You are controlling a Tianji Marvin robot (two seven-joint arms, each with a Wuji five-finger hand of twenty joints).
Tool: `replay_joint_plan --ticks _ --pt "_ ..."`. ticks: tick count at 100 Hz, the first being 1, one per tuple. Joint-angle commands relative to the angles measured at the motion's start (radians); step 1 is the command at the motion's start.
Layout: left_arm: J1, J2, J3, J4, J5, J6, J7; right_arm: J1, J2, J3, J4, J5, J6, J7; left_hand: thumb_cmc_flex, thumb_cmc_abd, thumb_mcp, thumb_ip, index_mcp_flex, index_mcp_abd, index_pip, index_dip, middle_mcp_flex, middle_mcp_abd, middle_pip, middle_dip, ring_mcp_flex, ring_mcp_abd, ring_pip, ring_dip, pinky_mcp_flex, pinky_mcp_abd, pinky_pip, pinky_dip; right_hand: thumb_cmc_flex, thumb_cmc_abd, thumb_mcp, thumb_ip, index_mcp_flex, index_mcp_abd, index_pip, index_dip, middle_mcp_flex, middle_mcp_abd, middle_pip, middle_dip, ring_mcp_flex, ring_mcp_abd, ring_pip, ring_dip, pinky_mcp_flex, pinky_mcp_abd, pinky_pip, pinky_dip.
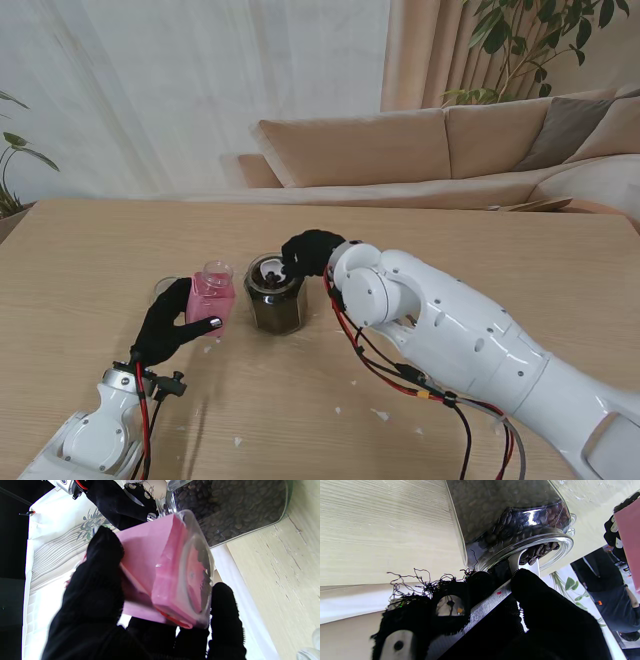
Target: Portion coffee beans from the glass jar into the coffee jar
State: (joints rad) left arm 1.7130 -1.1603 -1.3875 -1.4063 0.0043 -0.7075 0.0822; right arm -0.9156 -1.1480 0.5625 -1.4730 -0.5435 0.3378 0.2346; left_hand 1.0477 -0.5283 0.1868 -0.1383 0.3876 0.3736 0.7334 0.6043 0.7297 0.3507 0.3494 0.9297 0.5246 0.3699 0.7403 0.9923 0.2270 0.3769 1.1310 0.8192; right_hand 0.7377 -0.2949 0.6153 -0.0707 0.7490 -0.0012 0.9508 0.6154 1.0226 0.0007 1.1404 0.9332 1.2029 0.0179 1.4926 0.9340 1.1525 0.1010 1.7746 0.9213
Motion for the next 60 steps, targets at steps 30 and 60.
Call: replay_joint_plan --ticks 30,60 --pt "0.003 -0.005 0.006 -0.008 0.009 0.008 -0.014 -0.039 0.000 0.055 -0.048 0.033 0.039 0.003 0.243 0.191 0.332 0.028 0.086 -0.190 0.233 0.064 0.108 -0.144 0.187 0.094 0.012 -0.022 0.000 0.020 -0.002 -0.012 -0.003 0.010 0.052 0.000 0.029 0.008 0.026 0.023 0.022 0.003 0.029 -0.008 0.038 0.009 0.019 0.034 0.048 0.007 0.050 -0.082 0.319 0.008" --pt "0.000 -0.005 0.019 -0.007 0.025 0.022 -0.007 -0.099 0.011 0.122 -0.137 0.034 0.074 -0.002 0.243 0.192 0.332 0.028 0.086 -0.191 0.234 0.065 0.107 -0.145 0.186 0.094 0.012 -0.023 0.000 0.020 -0.003 -0.013 -0.003 0.010 0.051 -0.004 0.035 0.006 0.028 0.030 0.024 0.001 0.030 -0.003 0.040 0.007 0.021 0.041 0.051 0.005 0.053 -0.075 0.319 0.009"
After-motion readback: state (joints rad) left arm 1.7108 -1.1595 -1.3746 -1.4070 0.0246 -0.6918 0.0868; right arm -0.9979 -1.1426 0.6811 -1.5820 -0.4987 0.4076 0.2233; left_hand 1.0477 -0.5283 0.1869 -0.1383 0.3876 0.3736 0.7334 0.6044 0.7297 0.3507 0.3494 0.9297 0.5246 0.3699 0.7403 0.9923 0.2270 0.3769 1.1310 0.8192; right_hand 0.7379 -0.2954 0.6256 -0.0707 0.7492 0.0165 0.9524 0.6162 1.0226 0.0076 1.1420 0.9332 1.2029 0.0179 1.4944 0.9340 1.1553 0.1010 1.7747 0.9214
